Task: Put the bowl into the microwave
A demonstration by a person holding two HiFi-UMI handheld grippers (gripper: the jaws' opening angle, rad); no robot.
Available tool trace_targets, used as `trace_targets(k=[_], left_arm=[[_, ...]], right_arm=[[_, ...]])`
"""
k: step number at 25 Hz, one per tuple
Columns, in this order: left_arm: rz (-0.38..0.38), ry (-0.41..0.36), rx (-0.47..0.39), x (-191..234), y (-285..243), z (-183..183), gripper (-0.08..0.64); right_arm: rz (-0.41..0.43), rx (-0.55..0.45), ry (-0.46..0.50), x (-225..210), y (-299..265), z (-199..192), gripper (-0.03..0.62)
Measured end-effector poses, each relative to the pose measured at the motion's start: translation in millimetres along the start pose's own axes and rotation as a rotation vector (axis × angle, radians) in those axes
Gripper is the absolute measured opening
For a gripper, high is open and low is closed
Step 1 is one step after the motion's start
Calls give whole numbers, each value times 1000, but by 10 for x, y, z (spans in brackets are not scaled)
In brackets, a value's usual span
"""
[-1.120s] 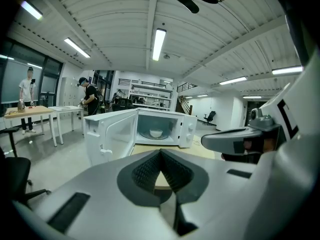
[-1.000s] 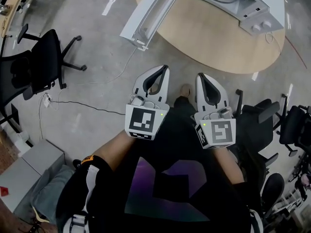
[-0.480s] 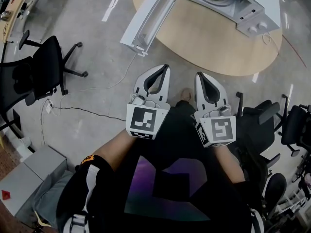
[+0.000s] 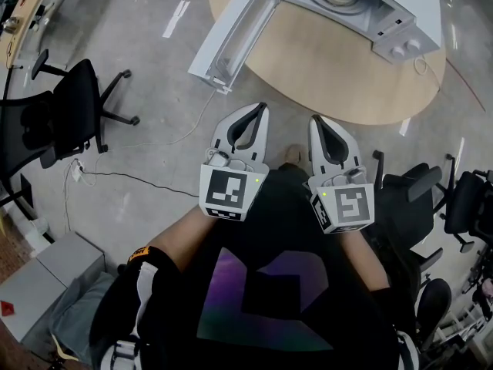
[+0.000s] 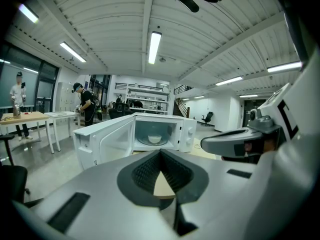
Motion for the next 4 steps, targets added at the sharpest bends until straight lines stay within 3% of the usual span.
trace_targets(k=[4], left_arm=[[-4, -1, -3, -16, -19, -5, 46]], right_arm=[[-14, 4, -7, -32, 15, -16, 15]])
Point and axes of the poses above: the fingertips, and each gripper's own axes: y backward along the fingers, x to its left, z out of its top, the point moved 6 cm from there along y, backward along the fingers, and after that the axes turned 3 degrees about z, right-handed, at the moved point
